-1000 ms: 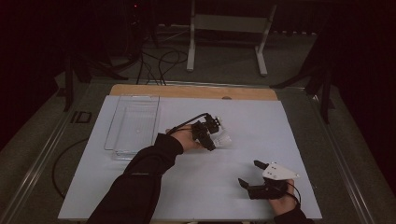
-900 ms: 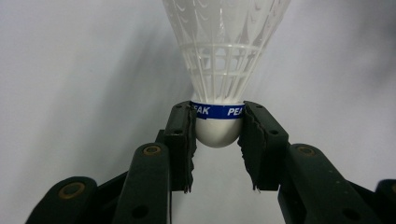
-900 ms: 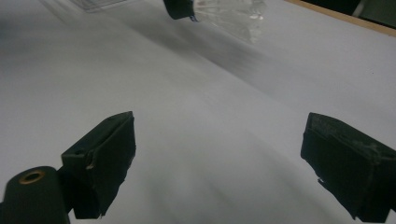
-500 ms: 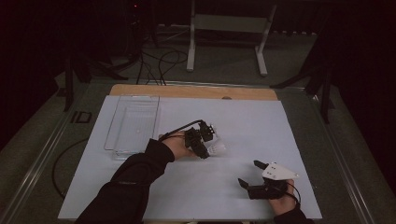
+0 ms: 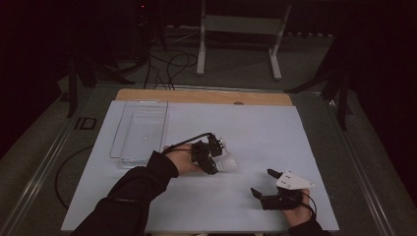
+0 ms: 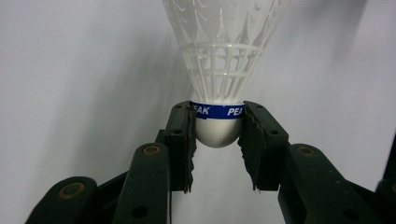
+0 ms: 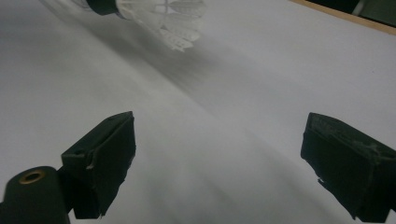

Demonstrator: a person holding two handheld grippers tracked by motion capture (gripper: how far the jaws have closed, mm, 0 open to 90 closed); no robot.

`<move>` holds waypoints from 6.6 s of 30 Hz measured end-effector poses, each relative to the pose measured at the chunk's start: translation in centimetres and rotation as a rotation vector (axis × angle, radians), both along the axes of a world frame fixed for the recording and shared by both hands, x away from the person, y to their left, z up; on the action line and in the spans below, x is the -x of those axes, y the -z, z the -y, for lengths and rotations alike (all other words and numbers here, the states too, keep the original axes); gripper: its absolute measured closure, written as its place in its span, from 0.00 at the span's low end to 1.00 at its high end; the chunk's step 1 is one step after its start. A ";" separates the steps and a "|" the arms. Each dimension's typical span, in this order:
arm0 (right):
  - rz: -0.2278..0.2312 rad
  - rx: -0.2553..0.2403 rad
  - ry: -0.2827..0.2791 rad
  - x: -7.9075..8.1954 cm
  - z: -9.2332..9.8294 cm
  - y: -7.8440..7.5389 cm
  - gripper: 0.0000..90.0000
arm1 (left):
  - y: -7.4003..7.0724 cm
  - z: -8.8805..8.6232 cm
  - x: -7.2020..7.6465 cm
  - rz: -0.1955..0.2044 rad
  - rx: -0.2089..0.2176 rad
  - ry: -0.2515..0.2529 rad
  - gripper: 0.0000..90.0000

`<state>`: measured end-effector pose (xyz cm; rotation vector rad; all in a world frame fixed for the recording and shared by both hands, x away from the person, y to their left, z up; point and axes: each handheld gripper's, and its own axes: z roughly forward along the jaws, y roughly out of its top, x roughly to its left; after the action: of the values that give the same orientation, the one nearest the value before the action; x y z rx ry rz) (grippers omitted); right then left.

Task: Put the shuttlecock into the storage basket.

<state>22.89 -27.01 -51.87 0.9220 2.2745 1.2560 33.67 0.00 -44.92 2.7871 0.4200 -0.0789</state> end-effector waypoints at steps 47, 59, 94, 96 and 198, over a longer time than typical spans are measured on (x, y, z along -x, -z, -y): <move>0.018 0.000 0.009 0.0 0.1 -0.2 0.11 | -3.8 -6.1 5.0 0.033 0.037 0.084 0.74; 0.015 0.004 0.009 0.1 0.0 -0.2 0.11 | -6.2 -6.9 4.5 0.044 0.040 0.091 0.74; 0.022 -0.004 0.005 0.2 -0.2 -0.2 0.11 | -8.7 -11.7 1.3 0.060 0.059 -0.036 0.74; 0.022 -0.004 0.005 0.2 -0.2 -0.2 0.11 | -8.7 -12.0 1.2 0.058 0.057 -0.044 0.74; 0.010 0.011 0.006 0.2 -0.3 -0.1 0.11 | -6.7 -27.6 -1.5 0.086 0.028 -0.682 0.74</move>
<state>22.71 -26.75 -51.73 0.9158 2.2672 1.2420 35.17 27.65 -38.18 2.4541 1.2936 0.1887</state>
